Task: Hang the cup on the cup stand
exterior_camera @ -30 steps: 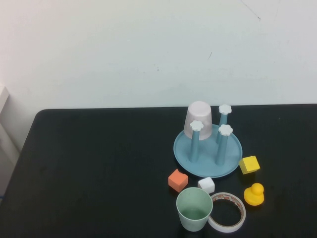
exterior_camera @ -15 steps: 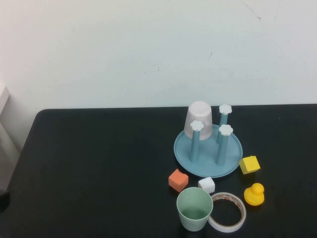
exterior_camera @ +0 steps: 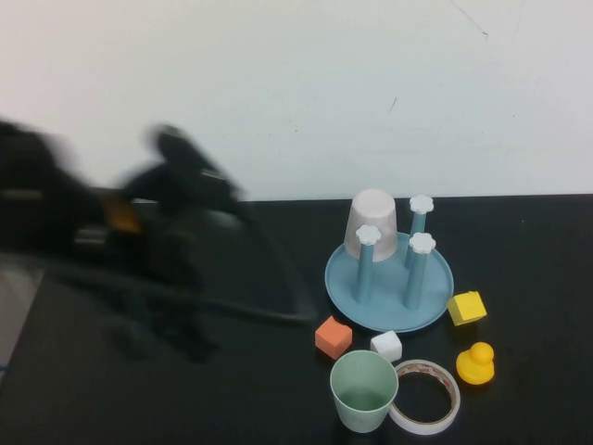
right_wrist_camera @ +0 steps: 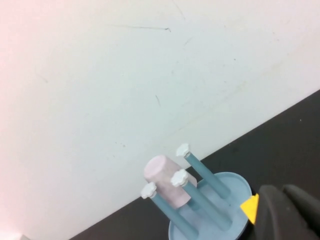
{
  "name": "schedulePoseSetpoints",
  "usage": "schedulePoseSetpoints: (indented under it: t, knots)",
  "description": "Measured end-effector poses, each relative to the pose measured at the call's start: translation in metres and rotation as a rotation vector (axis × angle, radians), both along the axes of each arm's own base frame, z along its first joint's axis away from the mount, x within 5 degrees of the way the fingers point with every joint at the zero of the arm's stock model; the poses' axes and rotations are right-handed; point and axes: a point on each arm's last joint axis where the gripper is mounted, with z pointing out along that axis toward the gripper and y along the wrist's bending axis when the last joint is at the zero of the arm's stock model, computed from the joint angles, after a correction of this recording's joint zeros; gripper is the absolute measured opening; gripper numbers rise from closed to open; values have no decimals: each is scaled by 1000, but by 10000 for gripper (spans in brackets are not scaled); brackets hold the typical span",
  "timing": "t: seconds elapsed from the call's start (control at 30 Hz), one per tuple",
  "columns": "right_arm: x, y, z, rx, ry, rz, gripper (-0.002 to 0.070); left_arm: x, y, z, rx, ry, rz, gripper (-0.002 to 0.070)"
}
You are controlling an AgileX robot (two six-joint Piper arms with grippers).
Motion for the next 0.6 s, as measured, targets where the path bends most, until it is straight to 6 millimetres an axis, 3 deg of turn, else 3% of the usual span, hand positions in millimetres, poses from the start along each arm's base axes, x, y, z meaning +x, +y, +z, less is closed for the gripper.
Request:
schedulePoseSetpoints:
  t: [0.2,0.4,0.5,0.6]
  knots:
    - [0,1,-1,2,6,6,-1,34,-62,-44,63,91,-24,-1]
    - [-1,4,-5,-5,54,40,-1,57,-95,-82,26,174,12,21]
    - [-2,5,-7,-7,82,60,-1,62,-108,-106,14,229,19,124]
    - [-2,7,-10,-8,107,77,-1,66,-117,-128,-11,288,59,328]
